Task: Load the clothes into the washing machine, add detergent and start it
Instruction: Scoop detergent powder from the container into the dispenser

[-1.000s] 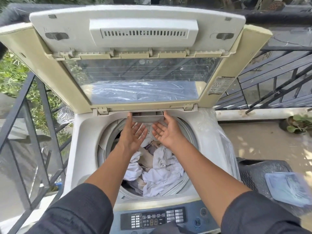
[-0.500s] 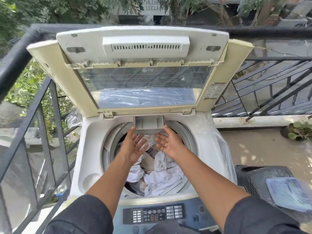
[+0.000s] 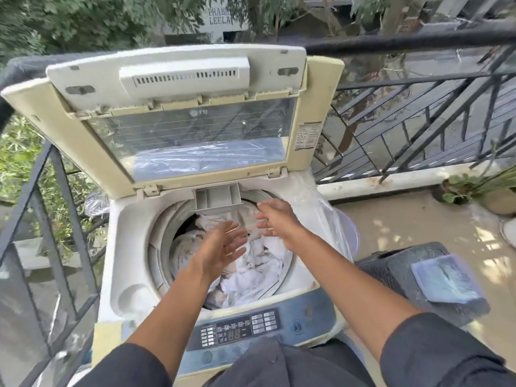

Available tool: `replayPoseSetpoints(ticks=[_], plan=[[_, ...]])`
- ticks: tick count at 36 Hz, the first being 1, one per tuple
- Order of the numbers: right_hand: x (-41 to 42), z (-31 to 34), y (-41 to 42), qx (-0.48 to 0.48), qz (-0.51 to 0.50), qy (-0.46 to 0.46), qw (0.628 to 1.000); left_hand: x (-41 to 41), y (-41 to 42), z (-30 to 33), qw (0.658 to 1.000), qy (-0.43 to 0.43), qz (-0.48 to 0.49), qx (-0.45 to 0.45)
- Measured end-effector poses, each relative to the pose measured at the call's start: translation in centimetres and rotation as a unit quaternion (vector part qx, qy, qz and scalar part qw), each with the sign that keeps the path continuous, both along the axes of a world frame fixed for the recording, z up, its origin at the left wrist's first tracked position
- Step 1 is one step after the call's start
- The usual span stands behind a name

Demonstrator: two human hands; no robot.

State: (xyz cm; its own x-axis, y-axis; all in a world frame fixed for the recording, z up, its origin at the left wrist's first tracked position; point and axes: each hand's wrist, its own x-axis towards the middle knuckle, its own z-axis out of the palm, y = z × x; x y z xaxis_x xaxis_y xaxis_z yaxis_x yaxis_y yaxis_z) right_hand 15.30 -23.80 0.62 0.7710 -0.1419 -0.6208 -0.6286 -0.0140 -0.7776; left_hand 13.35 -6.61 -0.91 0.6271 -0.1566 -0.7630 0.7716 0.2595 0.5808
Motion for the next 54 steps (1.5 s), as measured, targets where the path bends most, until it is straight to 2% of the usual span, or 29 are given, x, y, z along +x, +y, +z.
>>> replayPoseSetpoints(ticks=[7, 13, 18, 22, 26, 35, 41, 46, 50, 54], plan=[[-1.2, 1.8, -4.9, -0.127, -0.006, -0.083, 0.988, -0.1, -5.5, 4.2, 0.987, -0.124, -0.075, 0.066], [-3.0, 3.3, -10.6, -0.164, -0.021, -0.142, 0.976, 0.4, -11.2, 8.0, 0.959, -0.230, -0.119, 0.118], [-4.8, 3.9, -16.6, -0.202, -0.067, -0.163, 0.964, 0.8, -17.8, 9.2, 0.942, -0.271, -0.148, 0.134], [-7.3, 4.3, -22.5, -0.231, -0.092, -0.153, 0.956, 0.8, -24.1, 9.2, 0.935, -0.271, -0.185, 0.131], [-10.1, 3.9, -28.6, -0.275, -0.098, -0.121, 0.949, 0.1, -30.9, 8.6, 0.926, -0.263, -0.237, 0.130], [-16.0, -0.5, -41.2, -0.304, -0.132, -0.024, 0.943, -2.7, -44.9, 4.7, 0.887, -0.230, -0.368, 0.158], [-20.3, -5.7, -47.1, -0.341, -0.154, 0.026, 0.927, -4.7, -52.2, 0.3, 0.860, -0.208, -0.434, 0.173], [-23.0, -11.7, -51.3, -0.406, -0.108, 0.106, 0.901, -5.9, -56.8, -3.9, 0.826, -0.200, -0.494, 0.187], [-24.8, -15.1, -53.4, -0.441, -0.088, 0.149, 0.881, -6.5, -59.5, -7.5, 0.787, -0.175, -0.550, 0.219], [-25.5, -17.1, -55.4, -0.401, -0.045, 0.216, 0.889, -7.2, -61.6, -10.6, 0.715, -0.159, -0.643, 0.224]])
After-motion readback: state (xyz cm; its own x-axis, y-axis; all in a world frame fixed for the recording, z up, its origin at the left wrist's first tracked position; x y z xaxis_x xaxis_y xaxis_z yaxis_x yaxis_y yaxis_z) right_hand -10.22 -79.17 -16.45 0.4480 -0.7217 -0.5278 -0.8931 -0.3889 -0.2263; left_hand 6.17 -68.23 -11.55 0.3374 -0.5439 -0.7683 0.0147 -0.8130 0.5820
